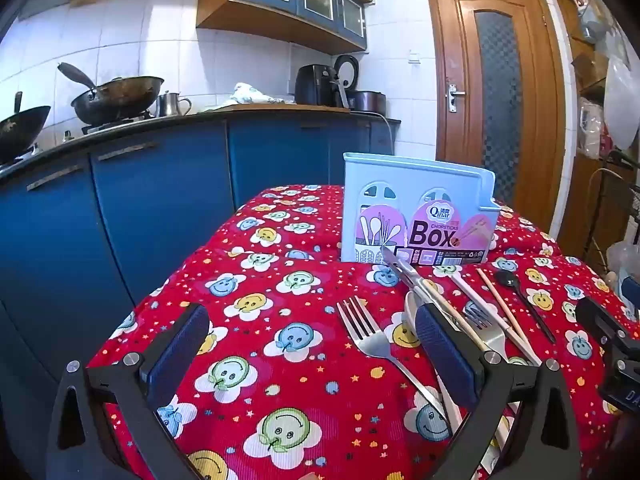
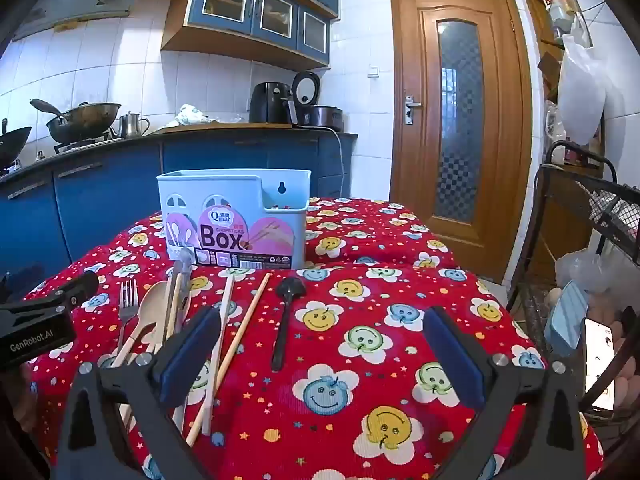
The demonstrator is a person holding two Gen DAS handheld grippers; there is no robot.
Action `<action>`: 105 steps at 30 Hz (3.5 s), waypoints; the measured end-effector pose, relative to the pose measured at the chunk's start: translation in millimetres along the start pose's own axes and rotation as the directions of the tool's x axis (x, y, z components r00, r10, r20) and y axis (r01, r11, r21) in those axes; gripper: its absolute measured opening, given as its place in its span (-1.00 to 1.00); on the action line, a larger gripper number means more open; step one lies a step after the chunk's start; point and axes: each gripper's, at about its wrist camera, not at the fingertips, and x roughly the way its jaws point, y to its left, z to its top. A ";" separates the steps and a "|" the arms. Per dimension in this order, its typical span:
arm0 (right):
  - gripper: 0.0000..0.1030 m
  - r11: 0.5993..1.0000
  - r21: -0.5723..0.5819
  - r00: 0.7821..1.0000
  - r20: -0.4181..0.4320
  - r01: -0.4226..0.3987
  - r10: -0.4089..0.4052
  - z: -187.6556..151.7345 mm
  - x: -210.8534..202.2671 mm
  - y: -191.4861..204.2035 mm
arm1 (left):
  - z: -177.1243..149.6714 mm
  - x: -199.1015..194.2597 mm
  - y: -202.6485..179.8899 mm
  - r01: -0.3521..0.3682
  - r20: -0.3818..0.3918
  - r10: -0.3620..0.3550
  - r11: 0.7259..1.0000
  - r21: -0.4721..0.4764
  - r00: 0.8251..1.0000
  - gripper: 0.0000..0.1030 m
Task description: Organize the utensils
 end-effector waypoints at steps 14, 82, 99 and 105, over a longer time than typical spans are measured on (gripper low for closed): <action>1.00 1.000 -0.002 1.000 -0.001 0.000 0.000 -0.2 -0.2 0.6 | -0.2 0.1 0.1 -0.003 -0.001 0.003 1.000 0.000 1.000 0.99; 1.00 1.000 -0.011 1.000 0.002 0.004 -0.004 -0.2 0.1 2.0 | 1.6 -2.7 0.5 -0.004 0.007 0.004 1.000 0.005 1.000 0.99; 1.00 1.000 -0.002 1.000 -0.009 -0.005 0.005 -1.1 -0.5 1.0 | 2.8 -3.2 3.2 -0.005 0.006 0.005 1.000 0.004 1.000 0.99; 1.00 0.999 0.017 0.998 -0.048 -0.032 0.032 2.6 6.9 -3.5 | 6.2 -1.8 5.0 -0.003 -0.023 0.003 1.000 0.007 1.000 0.99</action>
